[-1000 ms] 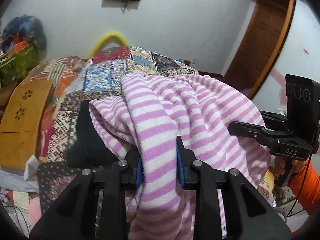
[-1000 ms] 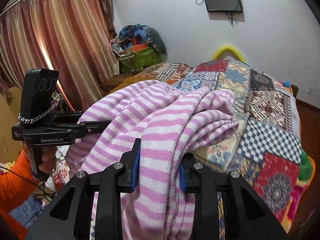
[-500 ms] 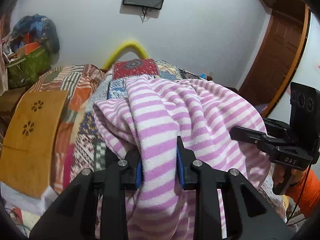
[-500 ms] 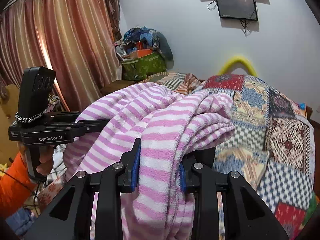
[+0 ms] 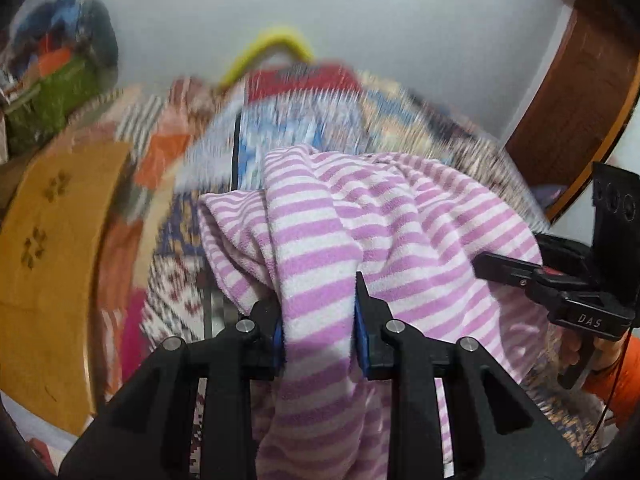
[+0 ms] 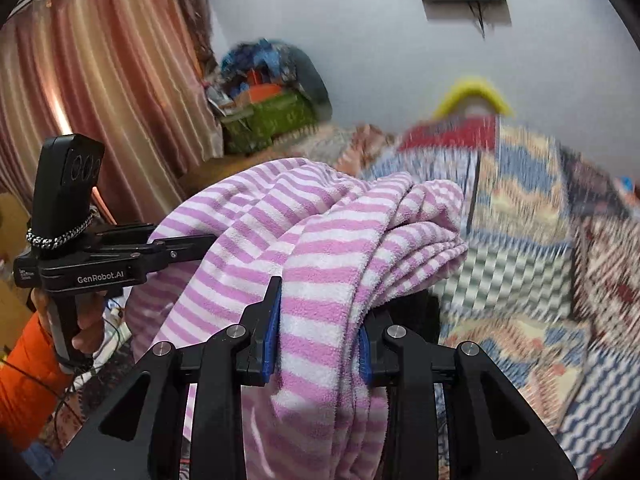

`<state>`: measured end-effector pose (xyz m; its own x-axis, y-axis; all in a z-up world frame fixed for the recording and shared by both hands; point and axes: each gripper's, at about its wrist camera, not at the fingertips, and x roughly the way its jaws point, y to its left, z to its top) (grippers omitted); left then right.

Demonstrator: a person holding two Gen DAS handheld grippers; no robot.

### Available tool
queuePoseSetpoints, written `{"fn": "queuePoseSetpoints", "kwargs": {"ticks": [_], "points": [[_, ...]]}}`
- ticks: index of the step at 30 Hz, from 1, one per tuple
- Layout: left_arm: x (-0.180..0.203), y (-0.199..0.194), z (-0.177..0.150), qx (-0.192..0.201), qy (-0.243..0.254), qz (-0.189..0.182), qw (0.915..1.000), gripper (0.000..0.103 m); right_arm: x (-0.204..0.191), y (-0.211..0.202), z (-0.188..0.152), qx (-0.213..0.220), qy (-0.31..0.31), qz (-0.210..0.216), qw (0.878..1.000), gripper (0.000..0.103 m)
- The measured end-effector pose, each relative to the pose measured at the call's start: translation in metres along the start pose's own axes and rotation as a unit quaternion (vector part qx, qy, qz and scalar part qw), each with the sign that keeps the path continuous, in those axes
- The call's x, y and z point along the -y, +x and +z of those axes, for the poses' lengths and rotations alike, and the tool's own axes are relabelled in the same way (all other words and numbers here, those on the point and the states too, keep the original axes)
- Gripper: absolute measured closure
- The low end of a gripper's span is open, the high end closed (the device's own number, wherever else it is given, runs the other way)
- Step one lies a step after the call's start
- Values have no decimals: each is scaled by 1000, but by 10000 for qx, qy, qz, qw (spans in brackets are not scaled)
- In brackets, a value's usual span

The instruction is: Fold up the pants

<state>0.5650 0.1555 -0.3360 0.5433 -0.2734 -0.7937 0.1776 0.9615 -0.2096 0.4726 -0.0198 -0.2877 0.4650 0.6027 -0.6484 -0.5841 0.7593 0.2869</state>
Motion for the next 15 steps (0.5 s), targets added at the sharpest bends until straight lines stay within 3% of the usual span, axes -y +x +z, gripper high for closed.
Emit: {"fn": "queuePoseSetpoints", "kwargs": {"ticks": [2,5,10,15], "points": [[-9,22,-10,-275,-66,41,9996,75,7,20,-16,-392,46,-101,9992,75],[-19,24,-22,-277,-167,-41,9995,68,15,35,-35,-786,-10,-216,9967,75],[-31,11,-27,-183,-233,93,9995,56,11,19,-37,-823,-247,-429,9954,75],[-40,-9,-25,-42,-284,524,9982,54,12,-5,-38,-772,-459,-774,9929,74]]}}
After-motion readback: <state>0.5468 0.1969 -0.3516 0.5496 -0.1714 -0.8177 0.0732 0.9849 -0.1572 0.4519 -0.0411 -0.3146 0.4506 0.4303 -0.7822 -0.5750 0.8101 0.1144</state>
